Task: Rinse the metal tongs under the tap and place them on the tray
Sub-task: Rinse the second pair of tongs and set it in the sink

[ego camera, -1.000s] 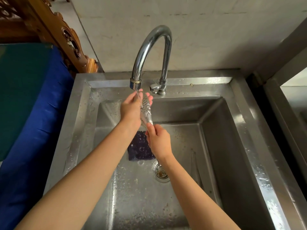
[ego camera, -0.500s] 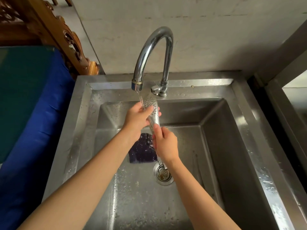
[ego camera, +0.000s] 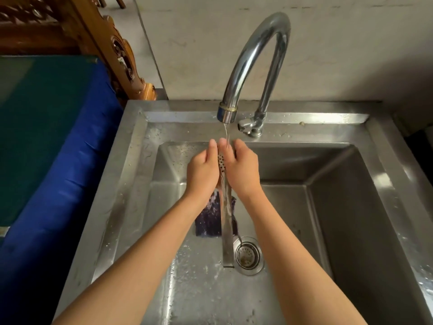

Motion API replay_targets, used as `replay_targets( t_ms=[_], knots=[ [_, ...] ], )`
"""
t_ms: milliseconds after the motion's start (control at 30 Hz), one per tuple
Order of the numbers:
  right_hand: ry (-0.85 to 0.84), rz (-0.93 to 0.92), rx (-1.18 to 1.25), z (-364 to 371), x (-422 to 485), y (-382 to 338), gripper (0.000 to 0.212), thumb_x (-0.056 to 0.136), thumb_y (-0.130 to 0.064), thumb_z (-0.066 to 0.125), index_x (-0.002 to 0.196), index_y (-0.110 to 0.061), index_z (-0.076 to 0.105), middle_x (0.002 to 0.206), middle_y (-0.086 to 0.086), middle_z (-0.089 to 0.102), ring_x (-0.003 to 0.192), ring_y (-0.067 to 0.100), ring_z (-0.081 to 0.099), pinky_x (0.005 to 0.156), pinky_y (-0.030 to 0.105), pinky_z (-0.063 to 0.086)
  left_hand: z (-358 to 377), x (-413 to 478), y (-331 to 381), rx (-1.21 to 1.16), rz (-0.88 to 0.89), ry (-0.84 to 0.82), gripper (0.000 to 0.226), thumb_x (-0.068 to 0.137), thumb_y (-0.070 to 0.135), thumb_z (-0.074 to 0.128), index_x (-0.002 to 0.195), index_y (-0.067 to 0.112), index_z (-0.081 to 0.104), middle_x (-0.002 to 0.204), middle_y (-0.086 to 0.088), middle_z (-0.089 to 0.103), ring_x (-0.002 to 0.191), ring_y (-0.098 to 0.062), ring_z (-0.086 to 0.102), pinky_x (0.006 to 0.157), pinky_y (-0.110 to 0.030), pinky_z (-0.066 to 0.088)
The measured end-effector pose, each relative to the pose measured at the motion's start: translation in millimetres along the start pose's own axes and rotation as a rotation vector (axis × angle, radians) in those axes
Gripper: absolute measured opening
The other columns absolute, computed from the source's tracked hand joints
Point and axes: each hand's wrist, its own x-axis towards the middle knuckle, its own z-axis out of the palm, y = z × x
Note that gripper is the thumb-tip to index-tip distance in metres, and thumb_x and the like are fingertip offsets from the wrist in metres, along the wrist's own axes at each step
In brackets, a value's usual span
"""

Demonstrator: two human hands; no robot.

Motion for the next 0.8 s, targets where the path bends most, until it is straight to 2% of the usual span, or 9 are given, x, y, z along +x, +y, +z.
replay_targets(
  t_ms=[67,133,267,333,467,533,667,733,800],
  knots=[
    [0.03,0.081,0.036,7,5,0,0.046,0.098,-0.033,0.04,0.055,-0.018,0.035,0.049,-0.006,0.039,0.041,0.002,0.038,0.044,0.013,0.032,-3,-1,-8,0.06,0.066,-0.022,0.042,0.096,0.044,0.038,0.062,0.031,0.058,0.053,0.018,0.059,0.054,0.001,0.053,0.051,-0.017,0.042],
    [0.003,0.13,0.1,12,6,0,0.048,0.099,-0.034,0.036,0.055,-0.016,0.035,0.05,-0.005,0.038,0.043,0.005,0.034,0.044,0.015,0.03,-6,0,-10,0.105,0.076,-0.005,0.043,0.096,0.041,0.039,0.06,0.022,0.053,0.044,0.012,0.052,0.042,-0.002,0.046,0.046,-0.023,0.04],
    [-0.203,0.026,0.214,17,-5,-1,0.021,0.097,-0.023,0.046,0.076,-0.02,0.052,0.07,-0.006,0.053,0.062,-0.002,0.05,0.061,0.014,0.041,-11,14,-2,0.05,-0.015,0.072,0.059,0.095,0.048,0.038,0.073,0.001,0.065,0.064,-0.015,0.065,0.061,-0.026,0.06,0.061,-0.037,0.047],
    [-0.175,0.043,0.195,18,-2,-1,0.021,0.096,-0.022,0.047,0.079,-0.013,0.053,0.067,-0.008,0.053,0.059,-0.004,0.051,0.059,0.013,0.041,-8,15,0,0.055,0.003,0.088,0.057,0.096,0.047,0.036,0.075,0.004,0.067,0.073,-0.017,0.069,0.069,-0.025,0.064,0.066,-0.035,0.049],
    [0.027,0.163,0.107,16,12,-4,0.049,0.099,-0.034,0.041,0.053,-0.015,0.038,0.048,-0.006,0.04,0.038,0.002,0.04,0.043,0.012,0.032,4,-3,-7,0.081,0.11,0.033,0.036,0.098,0.034,0.041,0.065,0.02,0.05,0.058,0.007,0.052,0.049,0.002,0.047,0.049,-0.017,0.036],
    [0.059,0.163,0.164,16,11,-5,0.051,0.097,-0.039,0.043,0.053,-0.014,0.038,0.047,-0.002,0.039,0.041,0.004,0.034,0.043,0.017,0.03,5,-5,-8,0.043,0.099,0.034,0.038,0.096,0.036,0.044,0.06,0.024,0.045,0.054,0.008,0.048,0.046,0.002,0.044,0.048,-0.02,0.036],
    [-0.07,0.075,0.234,15,-4,-6,0.038,0.094,-0.027,0.051,0.082,0.009,0.048,0.07,0.015,0.052,0.064,0.013,0.044,0.058,0.026,0.039,2,8,-1,-0.088,-0.034,0.084,0.051,0.094,0.049,0.04,0.072,0.014,0.068,0.07,-0.006,0.07,0.068,-0.016,0.066,0.065,-0.032,0.052],
    [-0.032,0.109,0.227,13,-1,-7,0.04,0.095,-0.03,0.05,0.075,0.005,0.049,0.062,0.006,0.051,0.058,0.008,0.044,0.055,0.023,0.039,6,7,-1,0.006,0.032,0.101,0.054,0.095,0.048,0.037,0.074,0.01,0.069,0.069,-0.009,0.07,0.066,-0.017,0.066,0.062,-0.031,0.05],
    [0.051,0.23,0.221,12,4,-6,0.049,0.095,-0.039,0.045,0.056,-0.01,0.046,0.044,-0.007,0.045,0.043,0.004,0.038,0.046,0.019,0.035,11,0,-3,0.035,0.106,0.107,0.048,0.096,0.043,0.04,0.064,0.017,0.064,0.058,-0.001,0.064,0.053,-0.006,0.057,0.054,-0.024,0.043]
  ],
)
